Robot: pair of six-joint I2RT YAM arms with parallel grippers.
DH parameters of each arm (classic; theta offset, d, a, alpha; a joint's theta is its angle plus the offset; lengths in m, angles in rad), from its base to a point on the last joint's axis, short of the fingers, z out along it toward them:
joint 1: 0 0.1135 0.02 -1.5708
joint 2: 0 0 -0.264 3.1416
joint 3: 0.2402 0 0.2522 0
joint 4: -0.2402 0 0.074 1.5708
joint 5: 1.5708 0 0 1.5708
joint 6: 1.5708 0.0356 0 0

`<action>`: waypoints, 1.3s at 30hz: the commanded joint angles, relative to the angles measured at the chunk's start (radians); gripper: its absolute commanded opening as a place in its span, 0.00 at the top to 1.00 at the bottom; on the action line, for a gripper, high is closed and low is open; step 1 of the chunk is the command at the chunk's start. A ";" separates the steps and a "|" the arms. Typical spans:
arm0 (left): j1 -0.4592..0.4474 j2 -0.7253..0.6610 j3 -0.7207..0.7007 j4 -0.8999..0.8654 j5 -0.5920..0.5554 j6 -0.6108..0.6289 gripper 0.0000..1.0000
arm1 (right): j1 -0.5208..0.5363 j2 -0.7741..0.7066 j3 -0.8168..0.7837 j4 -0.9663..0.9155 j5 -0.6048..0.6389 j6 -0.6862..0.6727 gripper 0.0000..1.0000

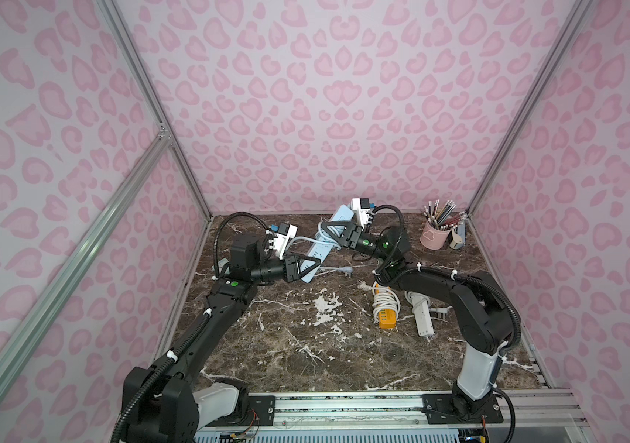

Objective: Wrap the cord around the power strip
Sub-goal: Adjust the power strip, then wrap the power cord around the power strip.

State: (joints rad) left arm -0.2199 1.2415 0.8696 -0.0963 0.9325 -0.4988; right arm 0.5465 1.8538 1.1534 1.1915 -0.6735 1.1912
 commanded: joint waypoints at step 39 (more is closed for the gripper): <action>-0.004 -0.023 0.204 0.216 -0.128 -0.260 0.97 | 0.094 0.381 0.371 -0.734 0.534 -0.991 0.31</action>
State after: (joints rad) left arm -0.2234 1.2320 1.0695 0.0067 0.8066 -0.7597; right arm 0.6338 2.1952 1.4418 0.5293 -0.2279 0.2459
